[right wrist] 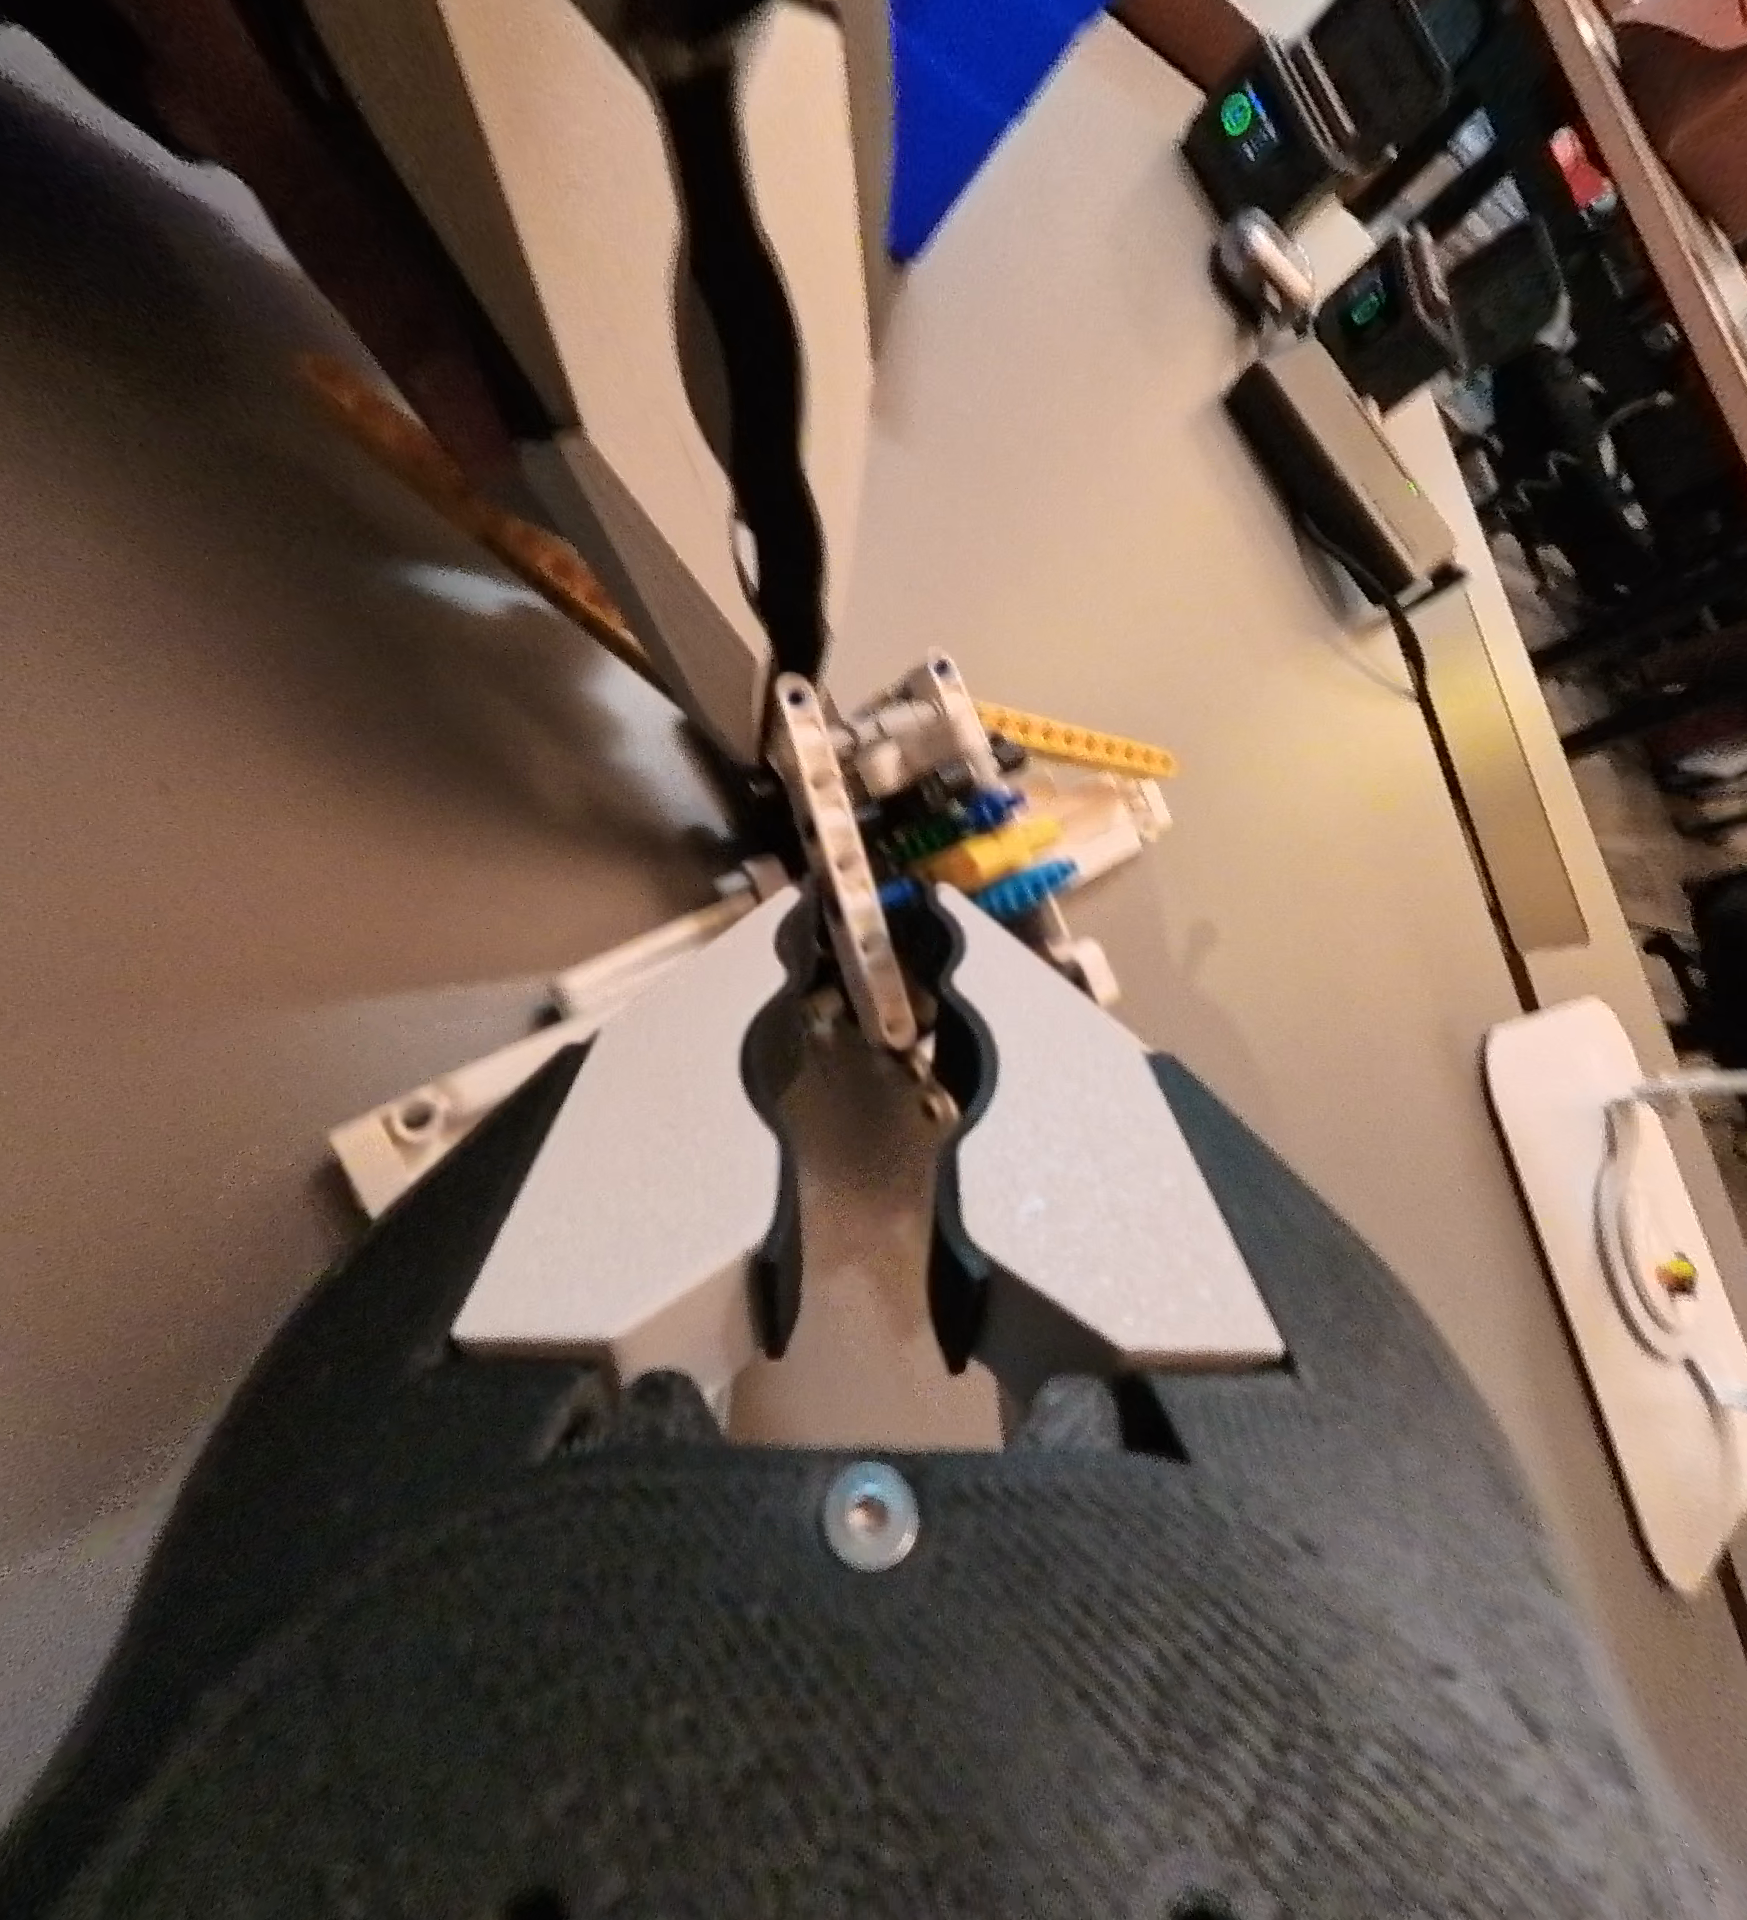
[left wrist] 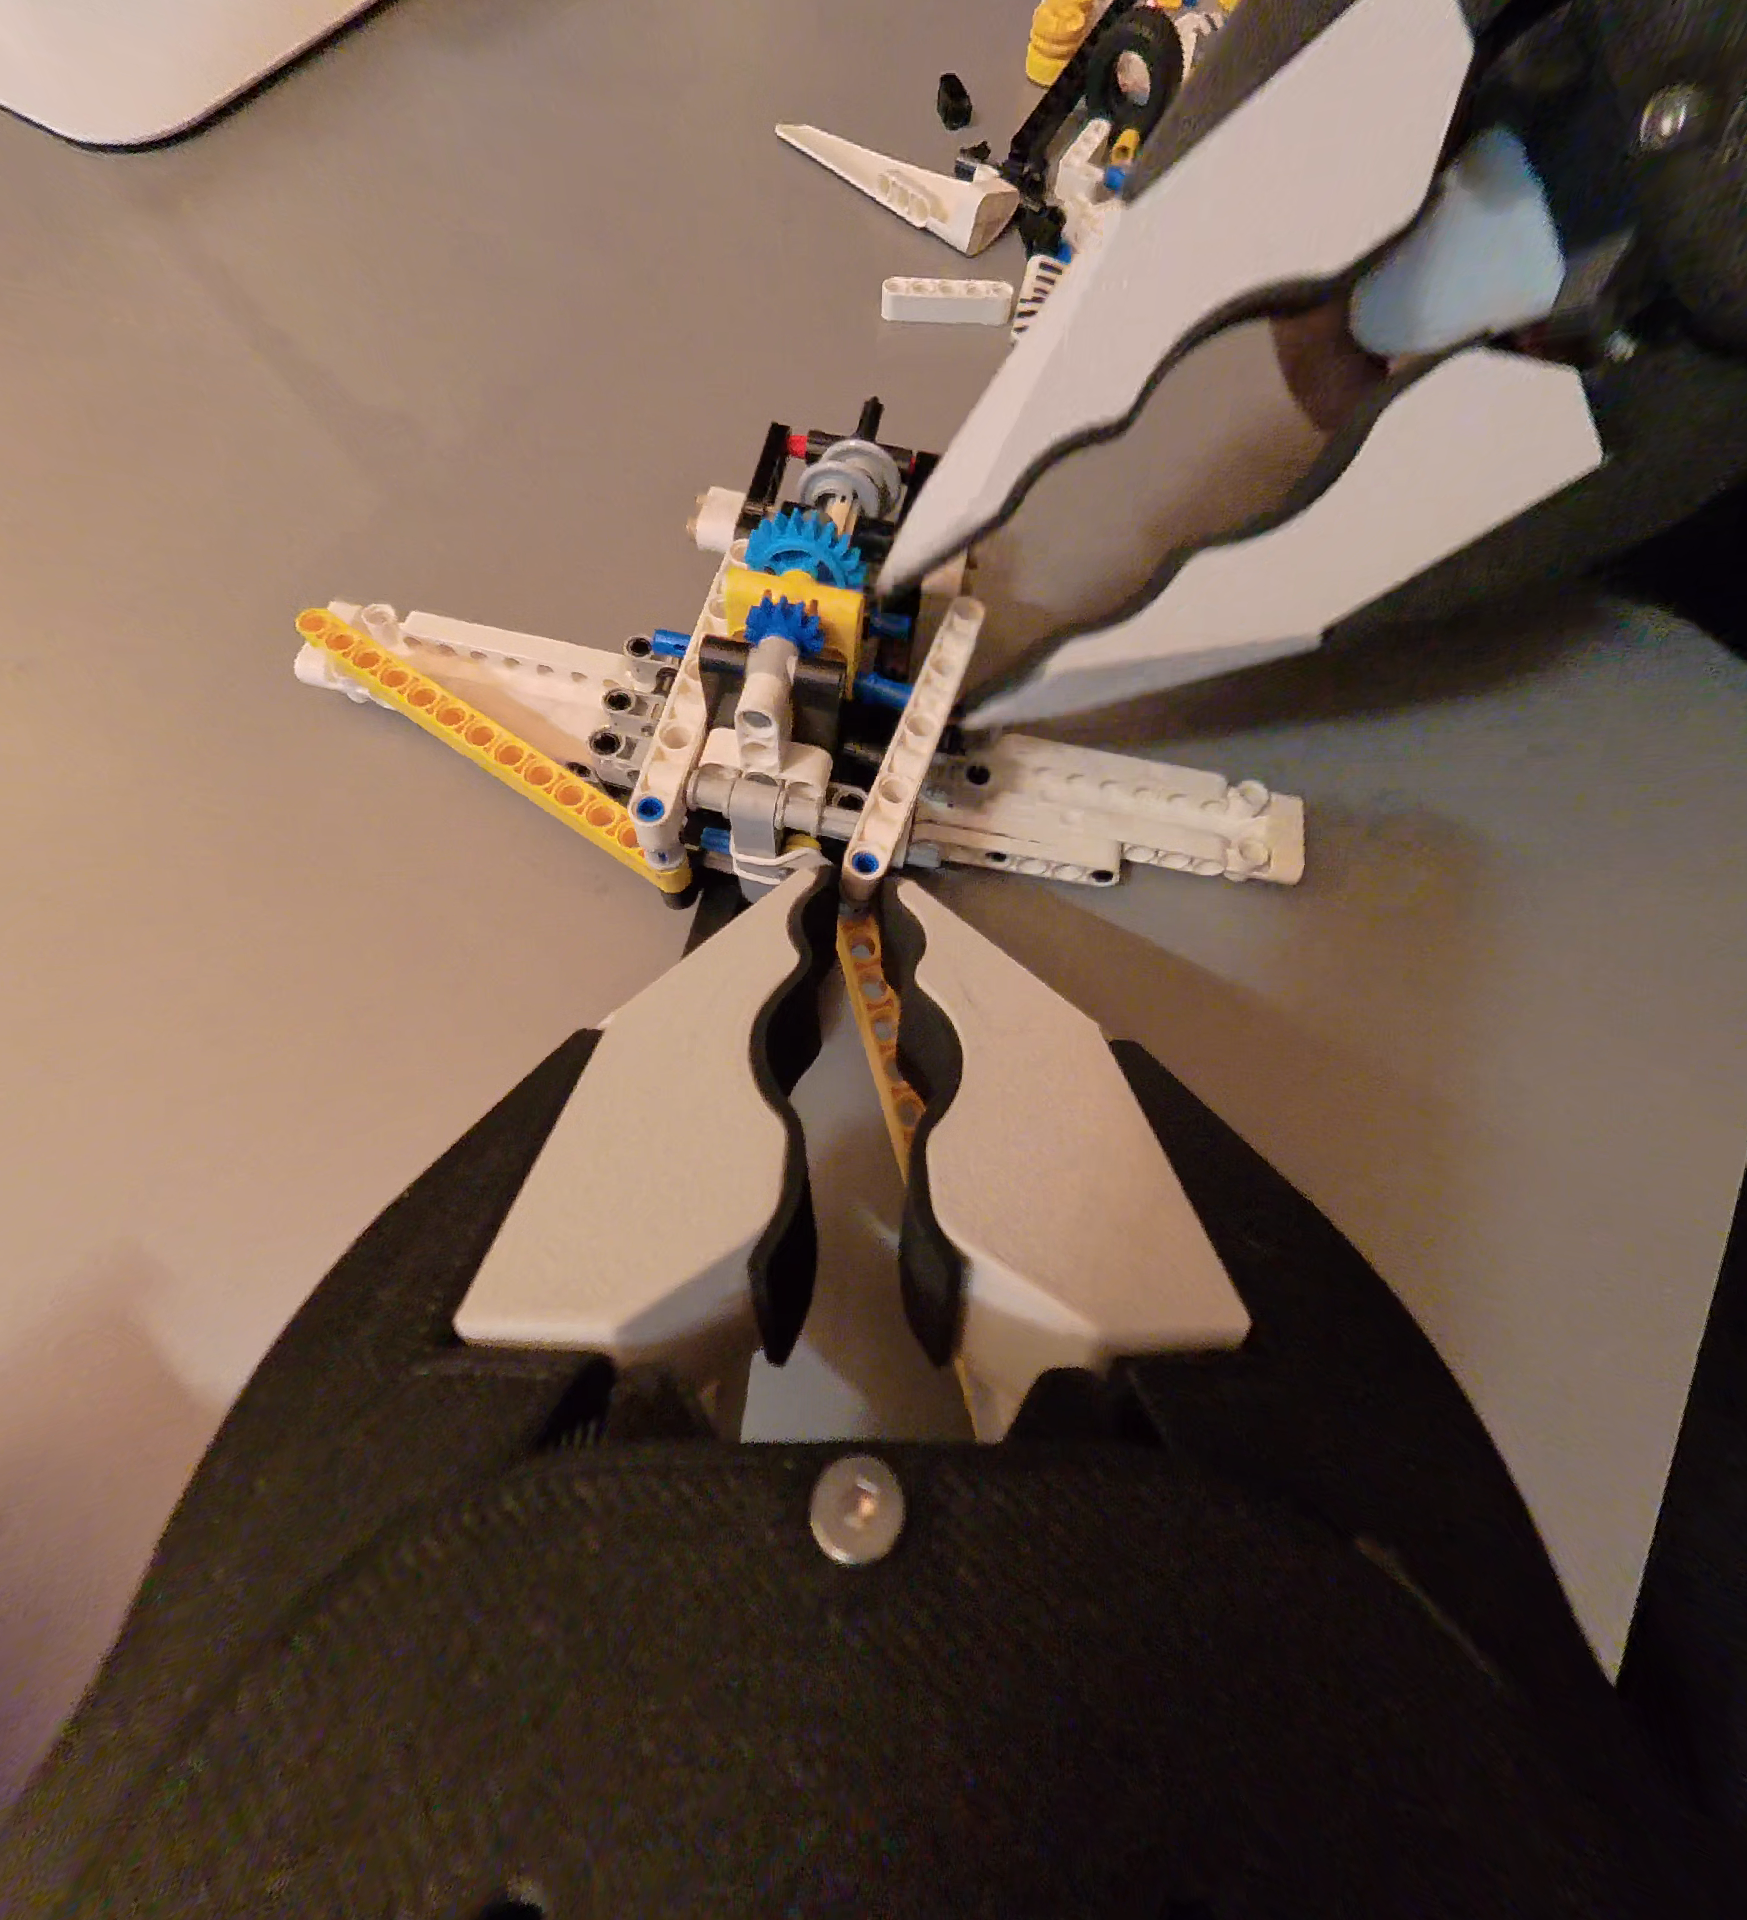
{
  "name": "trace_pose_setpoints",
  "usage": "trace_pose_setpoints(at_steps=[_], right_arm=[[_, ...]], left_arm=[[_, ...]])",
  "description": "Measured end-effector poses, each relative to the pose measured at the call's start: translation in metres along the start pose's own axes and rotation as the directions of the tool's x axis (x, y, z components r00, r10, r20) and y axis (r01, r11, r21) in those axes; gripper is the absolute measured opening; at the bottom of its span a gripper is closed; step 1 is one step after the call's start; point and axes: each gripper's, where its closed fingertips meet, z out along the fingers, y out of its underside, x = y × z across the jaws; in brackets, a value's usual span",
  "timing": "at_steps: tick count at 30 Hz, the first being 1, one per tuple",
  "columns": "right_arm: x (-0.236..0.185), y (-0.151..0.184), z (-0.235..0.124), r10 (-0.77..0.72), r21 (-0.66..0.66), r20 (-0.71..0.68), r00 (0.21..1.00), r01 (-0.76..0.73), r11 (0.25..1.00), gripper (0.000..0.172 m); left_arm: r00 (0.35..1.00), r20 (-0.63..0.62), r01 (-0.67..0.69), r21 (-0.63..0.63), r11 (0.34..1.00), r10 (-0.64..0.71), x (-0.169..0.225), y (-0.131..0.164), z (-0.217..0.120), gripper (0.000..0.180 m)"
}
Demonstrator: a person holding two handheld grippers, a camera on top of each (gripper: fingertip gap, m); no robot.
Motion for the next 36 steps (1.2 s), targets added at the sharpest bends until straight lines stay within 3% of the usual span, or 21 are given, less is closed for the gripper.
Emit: trace_pose_setpoints(at_steps=[4,8,18,20,26,34,36], right_arm=[[0.013,0.02,-0.017,0.146,0.012,0.009,0.989,-0.146,0.989,0.02],[0.01,0.013,-0.023,0.251,0.084,0.087,0.964,-0.258,0.962,0.021],[0.0,0.023,-0.002,0.131,-0.071,0.083,0.988,-0.126,0.99,0.021],[0.0,0.023,-0.005,0.176,-0.074,0.118,0.977,-0.168,0.983,0.01],[-0.009,0.02,-0.011,0.366,-0.045,0.244,0.898,-0.367,0.929,0.007],[-0.017,0.015,-0.013,0.393,-0.053,0.261,0.882,-0.394,0.918,0.005],[-0.017,0.016,-0.013,0.415,-0.05,0.249,0.875,-0.416,0.908,0.005]], left_arm=[[1.0,-0.005,0.002,0.011,1.0,-0.002,0.0,-0.001,0.001,0.005],[1.0,-0.002,-0.001,0.012,1.0,0.001,0.0,-0.001,0.002,0.005],[1.0,0.002,0.025,0.032,0.999,-0.025,0.0,-0.003,0.003,0.004],[0.999,0.038,0.032,0.042,0.999,-0.034,-0.005,-0.004,0.005,0.004],[0.996,0.088,0.021,0.043,0.999,-0.024,-0.008,-0.004,0.007,0.004],[0.993,0.116,0.021,0.039,0.999,-0.025,-0.011,-0.005,0.007,0.005],[0.985,0.168,0.032,0.027,0.999,-0.036,-0.015,-0.004,0.004,0.015]])
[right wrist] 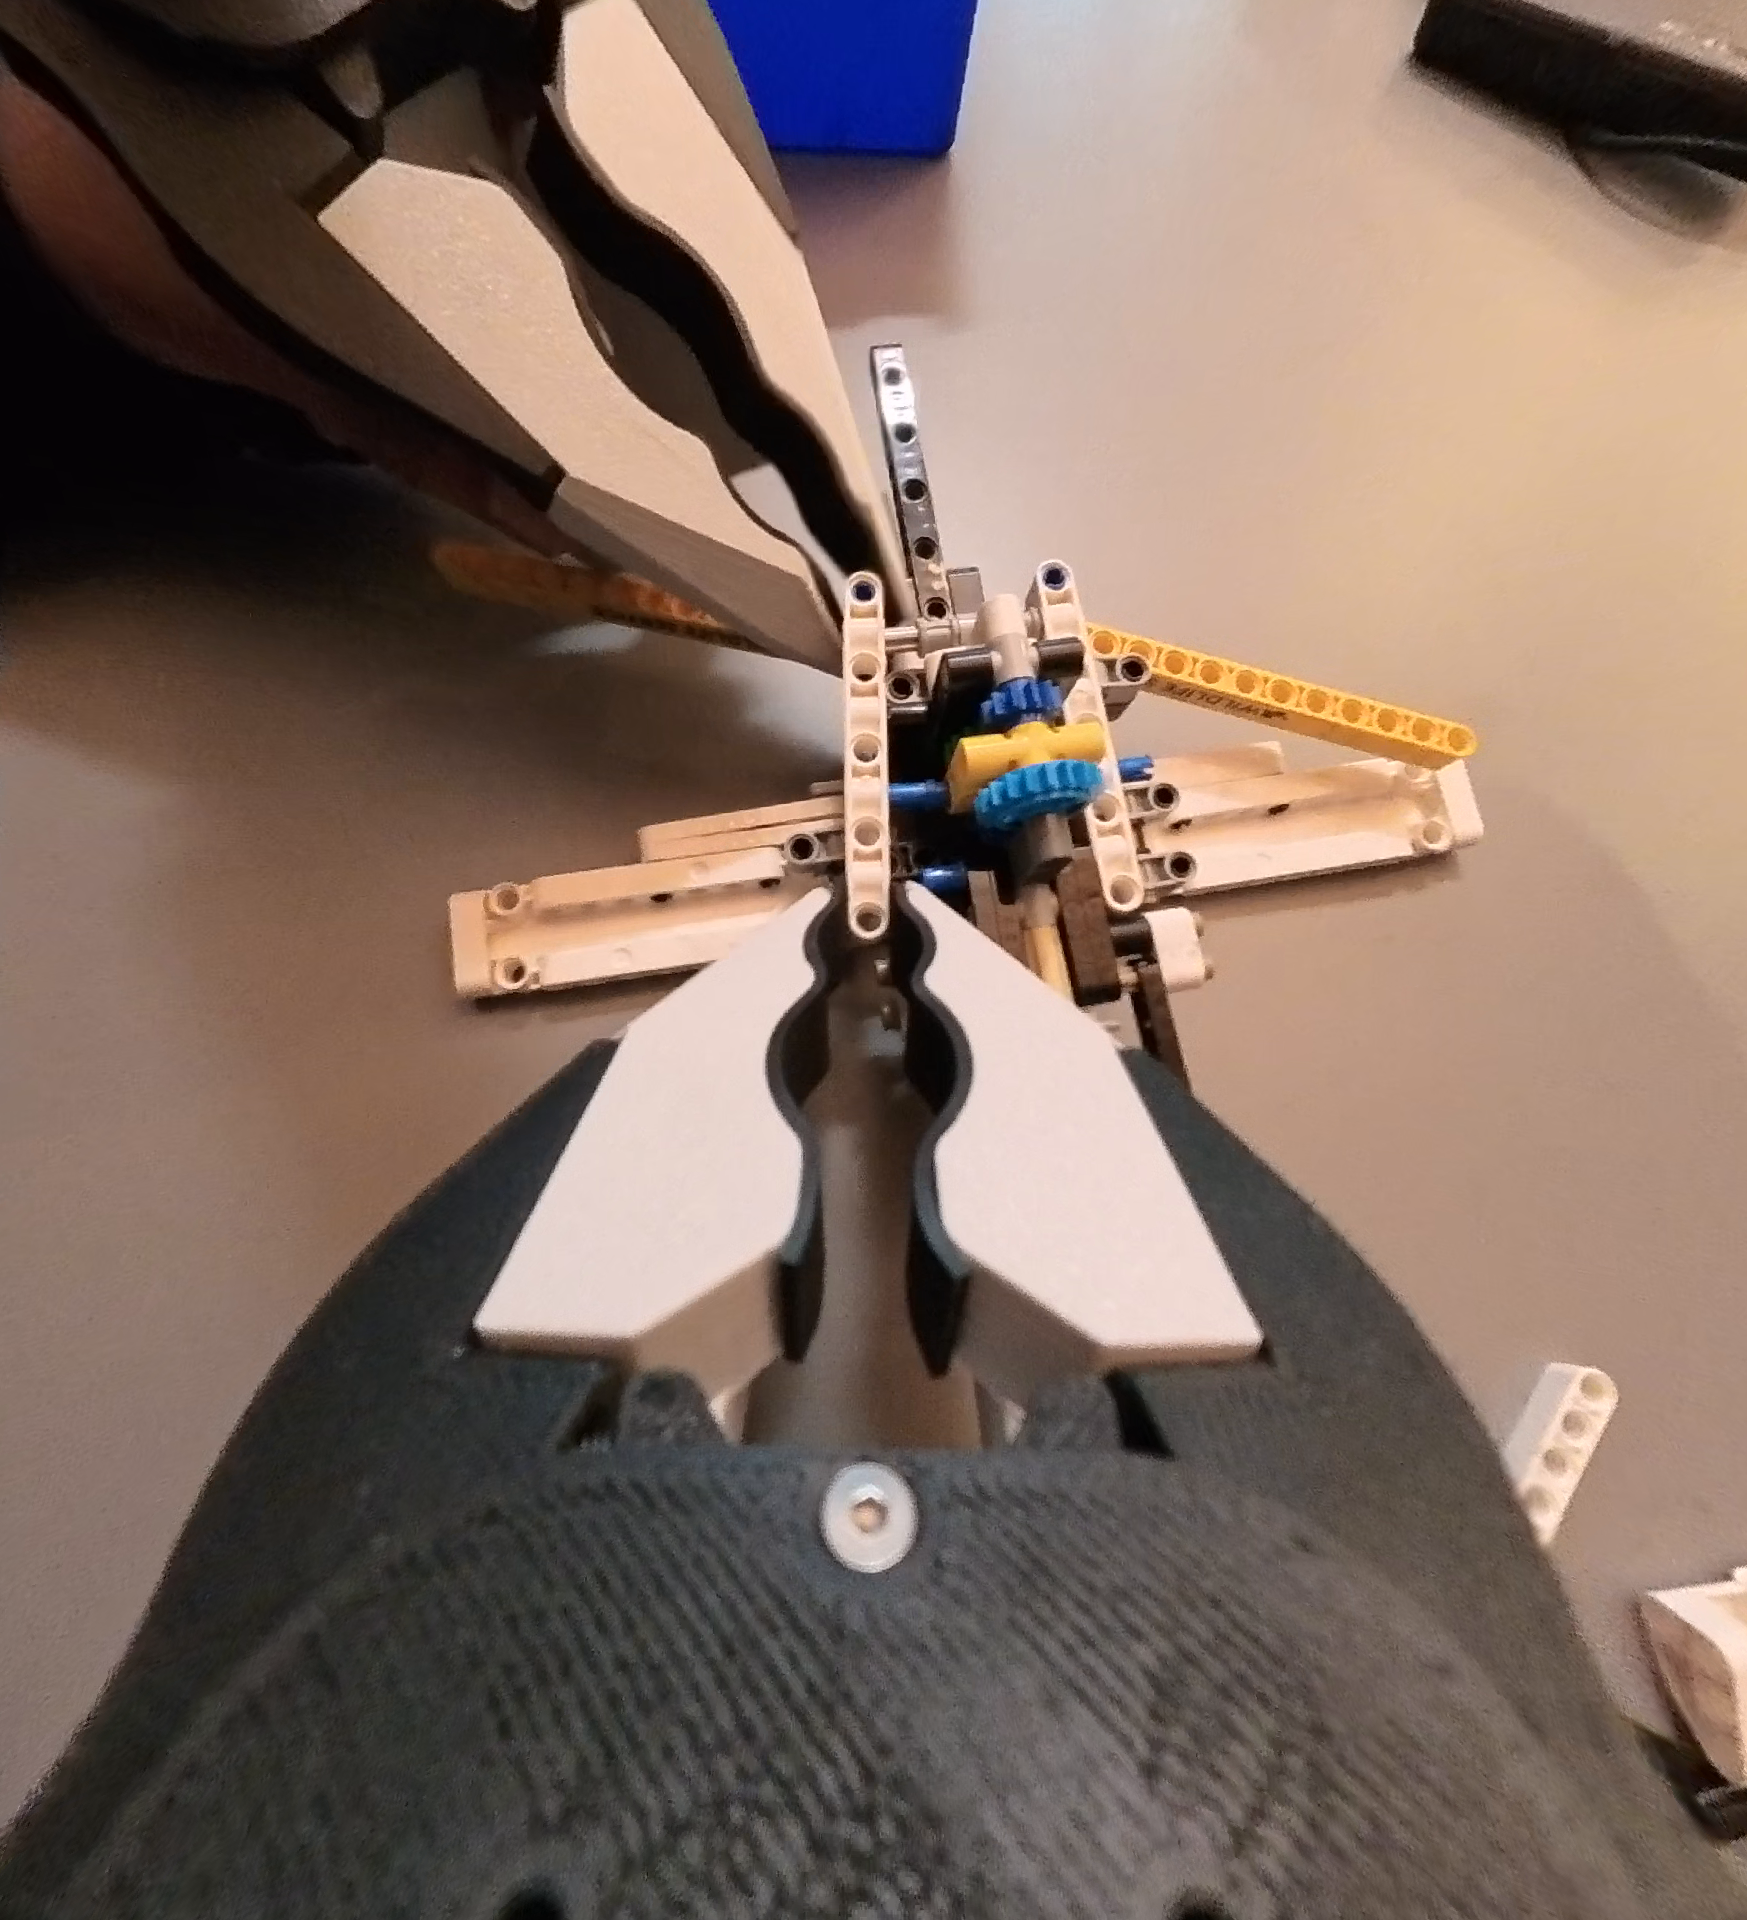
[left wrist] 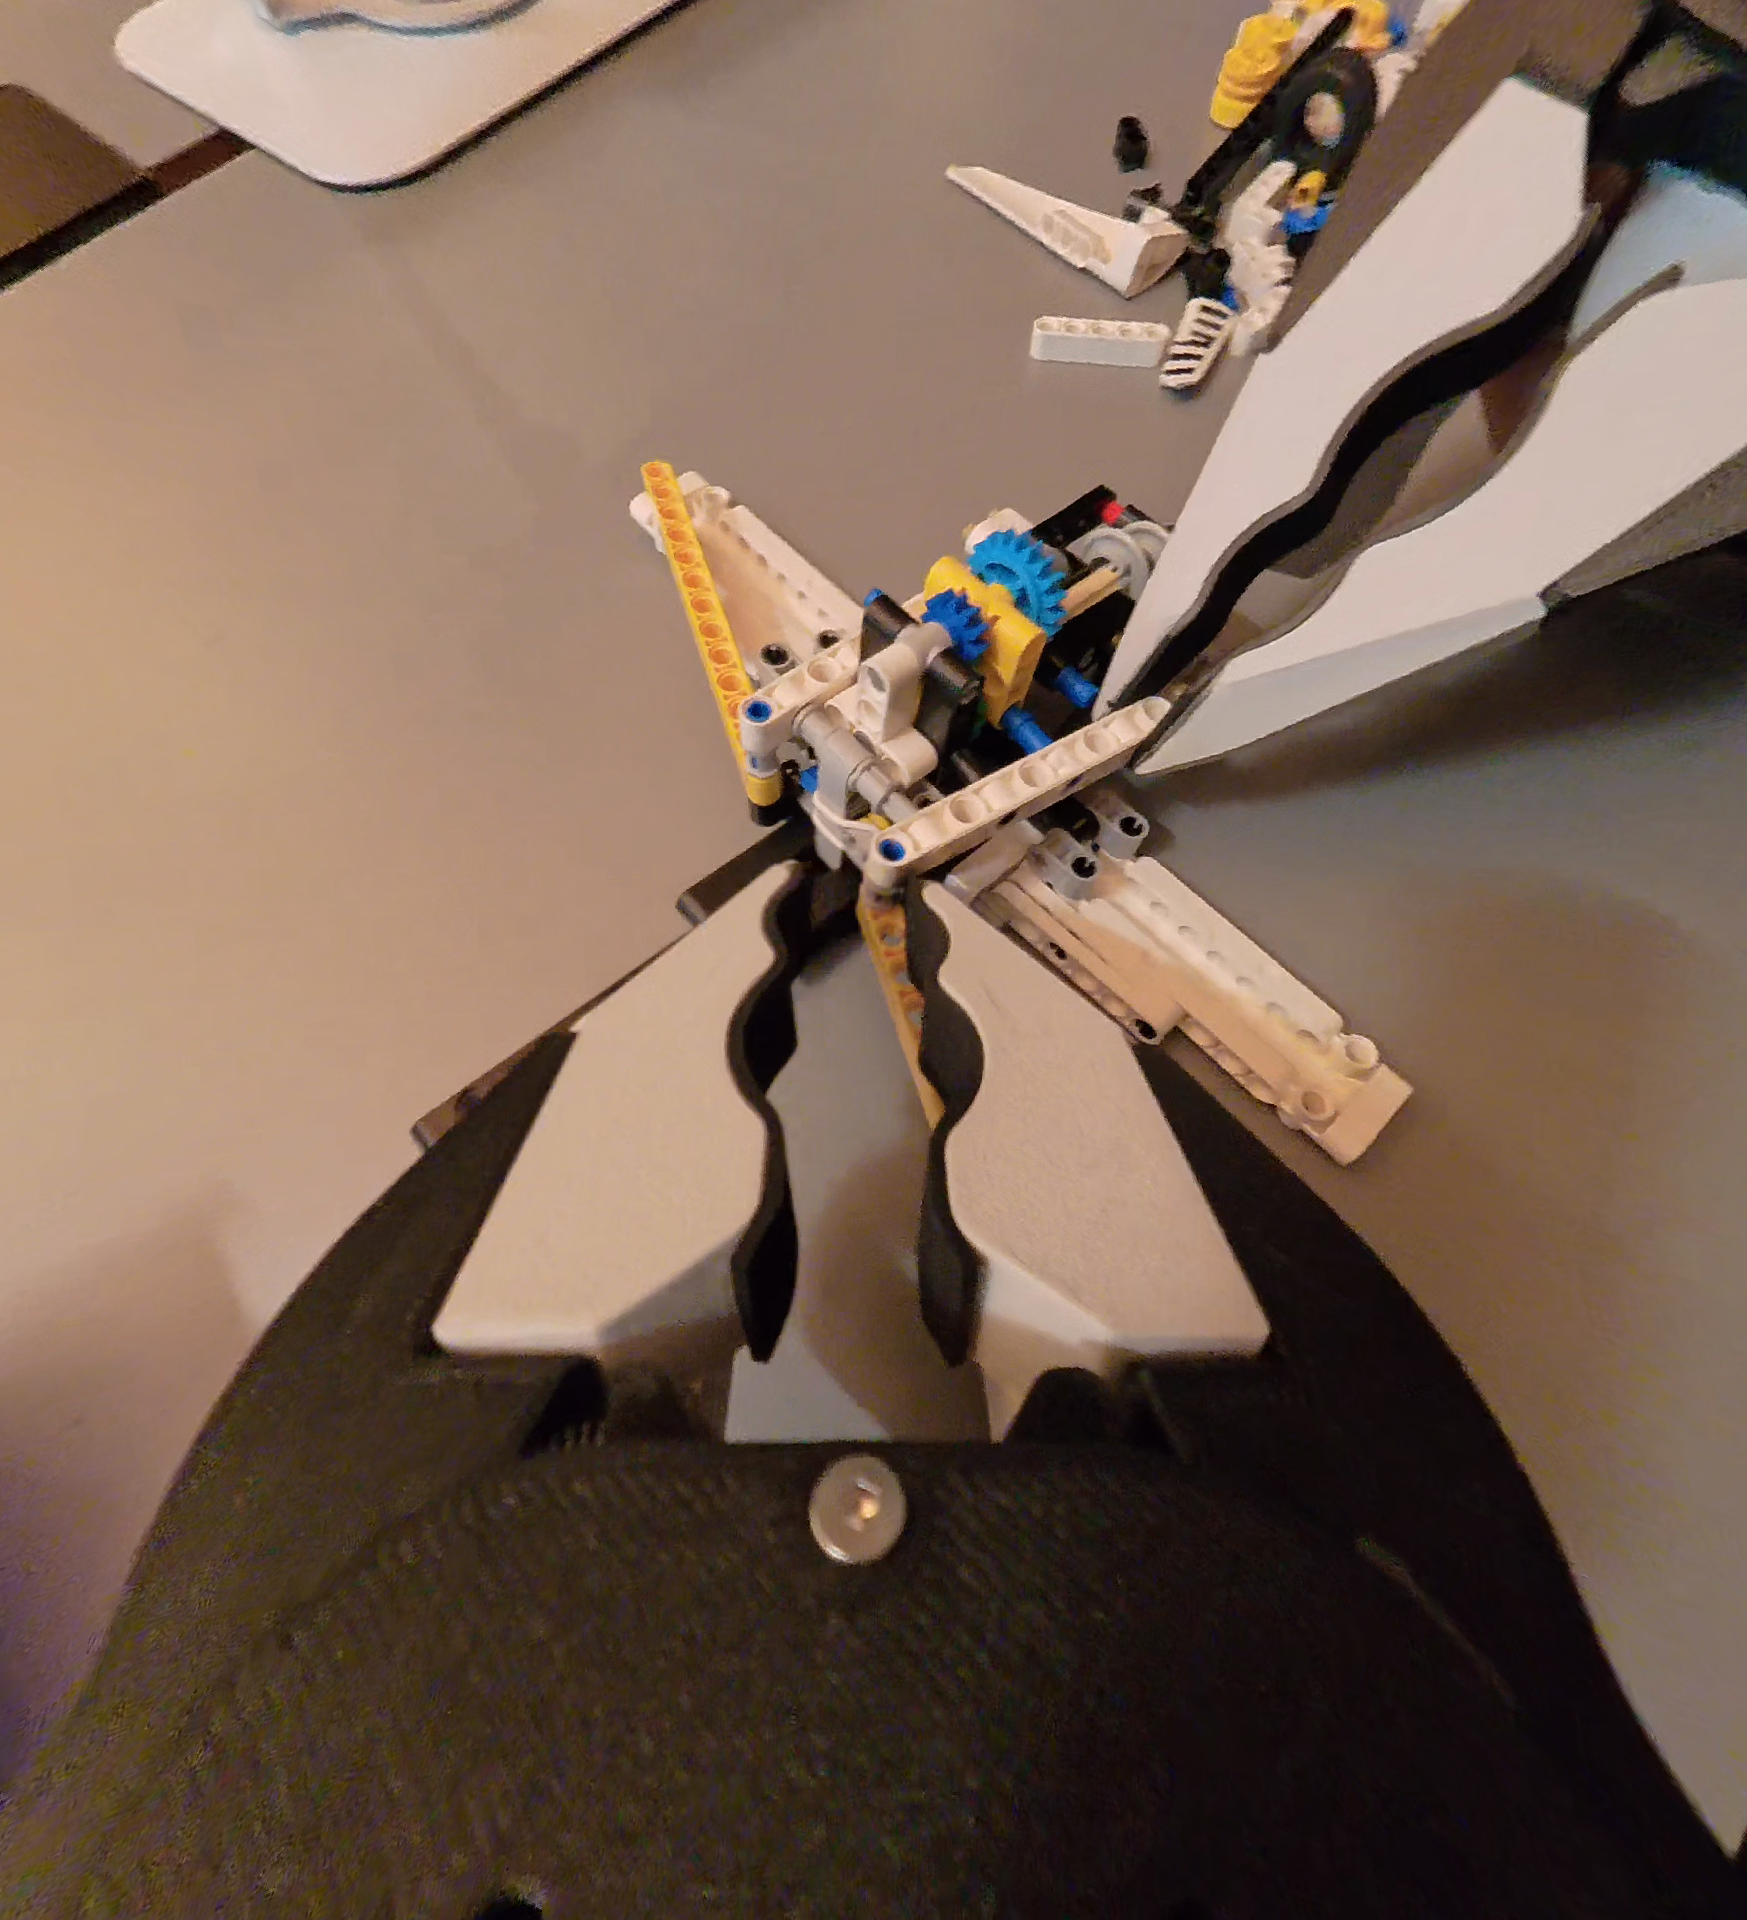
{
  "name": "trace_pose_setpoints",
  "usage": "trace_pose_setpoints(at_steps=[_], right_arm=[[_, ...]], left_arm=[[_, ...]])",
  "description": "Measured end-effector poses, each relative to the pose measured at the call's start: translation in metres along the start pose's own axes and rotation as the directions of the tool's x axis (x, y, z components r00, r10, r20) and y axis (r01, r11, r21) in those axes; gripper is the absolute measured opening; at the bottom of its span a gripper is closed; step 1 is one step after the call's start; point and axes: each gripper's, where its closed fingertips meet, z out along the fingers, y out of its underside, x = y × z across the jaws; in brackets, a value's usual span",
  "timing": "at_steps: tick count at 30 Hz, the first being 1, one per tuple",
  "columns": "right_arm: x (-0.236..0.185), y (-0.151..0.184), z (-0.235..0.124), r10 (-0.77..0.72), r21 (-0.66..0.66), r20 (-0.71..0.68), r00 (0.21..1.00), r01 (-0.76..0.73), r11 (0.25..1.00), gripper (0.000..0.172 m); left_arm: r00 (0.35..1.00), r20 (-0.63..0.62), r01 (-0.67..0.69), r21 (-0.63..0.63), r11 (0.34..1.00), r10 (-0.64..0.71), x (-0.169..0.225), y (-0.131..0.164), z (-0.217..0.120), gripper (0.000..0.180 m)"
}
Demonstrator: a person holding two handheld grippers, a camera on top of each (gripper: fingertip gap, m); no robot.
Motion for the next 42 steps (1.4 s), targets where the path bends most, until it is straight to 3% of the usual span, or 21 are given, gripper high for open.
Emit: trace_pose_setpoints(at_steps=[6,8,12,16,19,23,28,31,36,38,42], right_arm=[[-0.006,-0.002,0.001,0.051,0.055,-0.028,0.998,-0.049,0.997,0.006],[-0.017,-0.005,0.002,0.045,0.074,0.023,0.999,-0.046,0.996,0.015],[-0.049,-0.012,-0.006,0.033,0.097,0.203,0.979,-0.054,0.994,0.037],[-0.042,-0.03,-0.031,0.019,0.221,0.203,0.979,-0.064,0.973,0.026],[-0.015,-0.03,-0.039,0.052,0.244,0.079,0.996,-0.07,0.967,0.028],[0.015,-0.001,-0.03,0.104,0.119,-0.101,0.989,-0.091,0.989,0.036],[-0.014,0.006,-0.022,0.207,0.134,0.097,0.974,-0.218,0.967,0.049],[-0.024,0.005,-0.025,0.222,0.138,0.172,0.96,-0.246,0.959,0.044],[-0.038,-0.008,-0.02,0.208,0.148,0.248,0.946,-0.249,0.957,0.045],[-0.036,-0.013,-0.015,0.206,0.151,0.208,0.956,-0.24,0.959,0.046],[-0.015,-0.024,-0.006,0.201,0.193,-0.011,0.98,-0.195,0.961,0.056]], left_arm=[[0.999,0.026,0.017,0.124,0.992,-0.021,0.024,-0.014,-0.017,0.029],[0.998,0.039,0.04,0.117,0.992,-0.045,0.033,-0.011,-0.017,0.029],[0.961,-0.008,0.271,0.197,0.942,-0.275,0.037,-0.014,-0.024,0.028],[0.913,-0.029,0.402,0.226,0.887,-0.407,0.033,-0.009,-0.034,0.038],[0.916,0.019,0.392,0.186,0.901,-0.402,0.035,-0.002,-0.033,0.041],[0.916,-0.007,0.398,0.132,0.908,-0.401,0.051,-0.002,-0.022,0.042],[0.893,-0.071,0.449,0.126,0.885,-0.444,0.055,-0.005,-0.017,0.047],[0.841,-0.121,0.54,0.115,0.834,-0.528,0.044,-0.002,-0.019,0.047],[0.861,-0.001,0.507,0.091,0.857,-0.509,0.024,0.012,-0.021,0.043],[0.879,0.039,0.471,0.076,0.879,-0.475,0.023,0.014,-0.021,0.044],[0.911,0.088,0.399,0.067,0.915,-0.403,0.023,0.012,-0.023,0.019]])
